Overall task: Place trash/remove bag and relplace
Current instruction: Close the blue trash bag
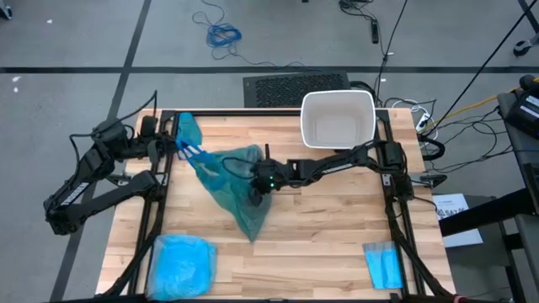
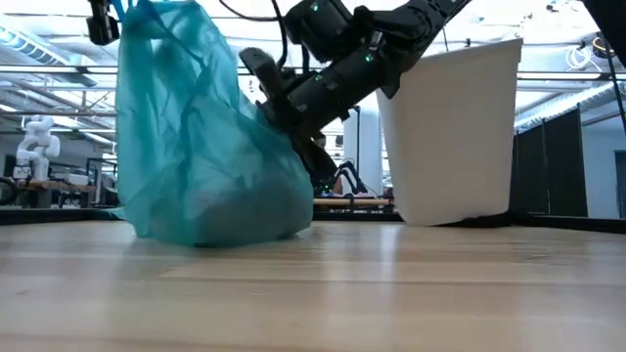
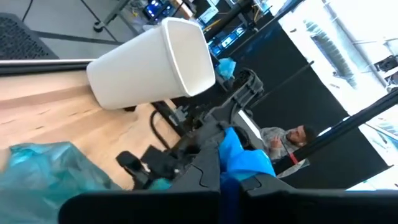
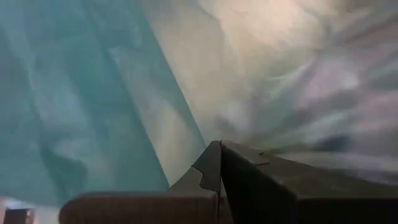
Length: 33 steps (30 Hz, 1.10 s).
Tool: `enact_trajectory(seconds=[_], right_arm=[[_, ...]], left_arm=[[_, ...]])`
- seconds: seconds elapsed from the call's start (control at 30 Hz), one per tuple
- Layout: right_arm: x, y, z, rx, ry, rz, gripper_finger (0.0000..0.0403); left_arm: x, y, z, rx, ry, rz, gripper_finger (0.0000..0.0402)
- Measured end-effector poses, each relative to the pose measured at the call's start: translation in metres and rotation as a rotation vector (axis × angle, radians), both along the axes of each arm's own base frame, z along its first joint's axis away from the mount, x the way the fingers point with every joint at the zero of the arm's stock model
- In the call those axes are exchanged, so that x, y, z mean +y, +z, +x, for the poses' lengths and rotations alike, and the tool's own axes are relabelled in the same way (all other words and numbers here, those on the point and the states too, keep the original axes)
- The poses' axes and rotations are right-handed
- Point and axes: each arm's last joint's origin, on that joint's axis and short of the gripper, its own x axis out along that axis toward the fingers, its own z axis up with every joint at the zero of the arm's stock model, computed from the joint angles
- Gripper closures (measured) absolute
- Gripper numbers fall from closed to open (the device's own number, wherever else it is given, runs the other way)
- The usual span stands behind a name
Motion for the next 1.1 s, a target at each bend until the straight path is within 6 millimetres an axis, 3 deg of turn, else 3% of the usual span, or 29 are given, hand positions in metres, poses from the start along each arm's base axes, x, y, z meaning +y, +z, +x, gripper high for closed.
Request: enact_trajectory(seconds=[0.43,0.83,1.1], right_arm=[[0.029,0.005,0.002,-0.047,0.048,0.018,0.0403],[0.037,0.008,0.001,-0.045,0.043,0.01,0.0403],[0.052,0.063,-0.021,-0.105,0.033,-0.209,0.0403]], left_arm=[[0.002,0.001,0.003,-0.002,-0.005,-0.006,0.0402],[0.002,0.0,0.003,0.002,-0.024,-0.005,0.0402],[0.002,-0.001,0.003,0.019,-0.033,0.008,0.0402]])
